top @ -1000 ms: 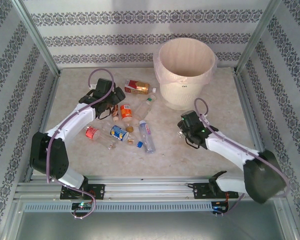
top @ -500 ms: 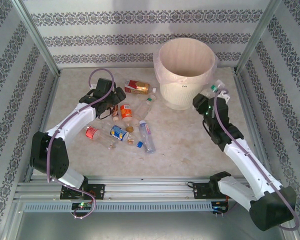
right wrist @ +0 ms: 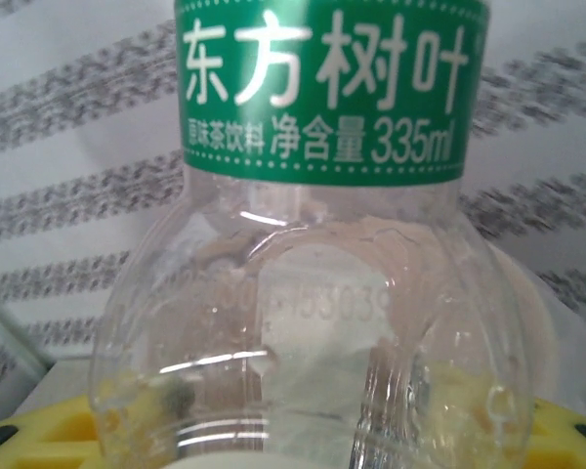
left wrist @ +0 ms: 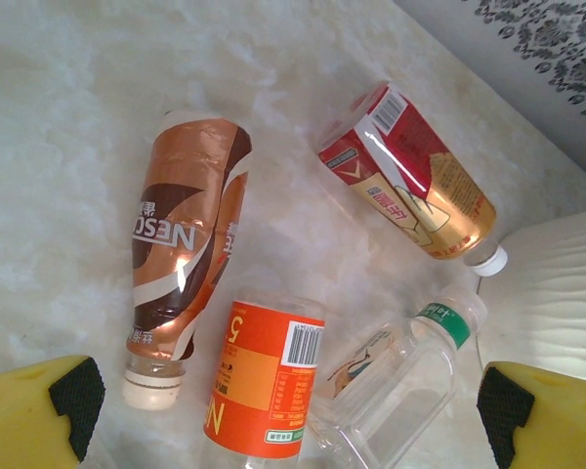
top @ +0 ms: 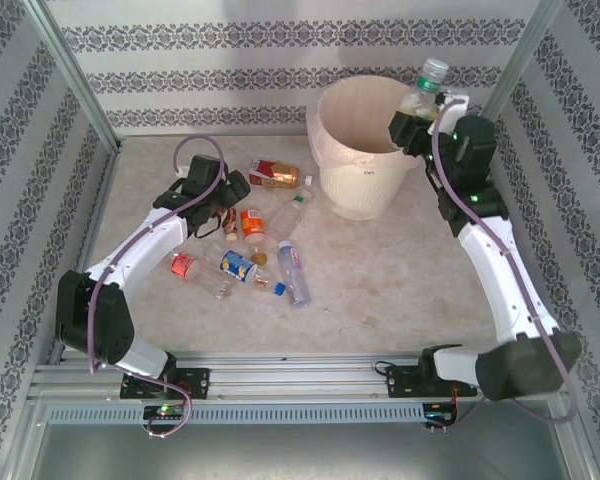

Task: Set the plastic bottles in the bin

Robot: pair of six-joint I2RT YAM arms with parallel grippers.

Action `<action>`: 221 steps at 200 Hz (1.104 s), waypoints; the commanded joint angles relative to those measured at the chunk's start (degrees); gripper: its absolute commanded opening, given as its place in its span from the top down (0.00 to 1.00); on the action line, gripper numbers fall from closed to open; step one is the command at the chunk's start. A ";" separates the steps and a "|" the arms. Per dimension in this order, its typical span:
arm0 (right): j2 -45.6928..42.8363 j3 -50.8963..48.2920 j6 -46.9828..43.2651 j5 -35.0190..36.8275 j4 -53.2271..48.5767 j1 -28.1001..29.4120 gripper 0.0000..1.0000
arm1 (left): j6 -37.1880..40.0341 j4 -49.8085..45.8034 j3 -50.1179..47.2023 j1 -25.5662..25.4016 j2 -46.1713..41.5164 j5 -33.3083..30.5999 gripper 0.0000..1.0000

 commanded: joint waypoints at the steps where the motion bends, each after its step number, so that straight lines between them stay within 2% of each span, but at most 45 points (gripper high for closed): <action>1: 4.73 5.97 -10.10 -11.14 -3.67 -0.92 0.70 | -0.58 -0.38 -0.79 0.60 -2.66 -1.45 0.00; 18: 9.24 12.00 -13.82 -15.94 -7.11 -1.81 0.70 | -0.43 -0.84 -1.06 0.61 -3.57 -2.09 0.00; 37: 14.57 20.33 -21.16 -21.29 -16.61 -2.32 0.67 | -0.32 -1.26 -1.53 0.55 -4.77 -2.89 0.00; 78: 23.14 33.75 -35.28 -21.28 -34.66 -3.50 0.63 | -0.29 -2.15 -2.82 0.62 -7.54 -5.02 0.00; 98: 26.62 39.23 -42.72 -22.46 -43.34 -4.19 0.55 | -0.28 -2.67 -2.64 0.62 -8.16 -5.38 0.00; 110: 28.84 43.08 -46.07 -22.57 -48.27 -4.36 0.46 | -0.36 -2.77 -2.61 0.67 -8.21 -5.50 0.00; 124: 31.75 48.58 -48.19 -23.28 -54.36 -4.37 0.34 | -0.57 -2.69 -2.60 0.68 -8.21 -5.27 0.00; 140: 34.62 53.48 -49.04 -24.48 -59.57 -4.39 0.26 | -0.81 -2.53 -2.62 0.63 -8.25 -4.95 0.00; 154: 35.99 55.51 -48.58 -25.46 -61.13 -4.33 0.22 | -0.86 -2.45 -2.63 0.62 -8.18 -4.76 0.00; 176: 35.79 55.31 -47.50 -26.78 -60.49 -4.24 0.03 | -0.75 -2.51 -2.49 0.63 -8.26 -4.67 0.00; 197: 34.36 53.26 -45.47 -27.83 -57.41 -4.14 0.02 | -0.59 -2.60 -2.54 0.69 -8.32 -4.85 0.00; 221: 30.47 46.84 -38.81 -26.94 -47.73 -4.11 0.02 | -0.49 -2.25 -2.71 0.64 -7.95 -4.68 0.00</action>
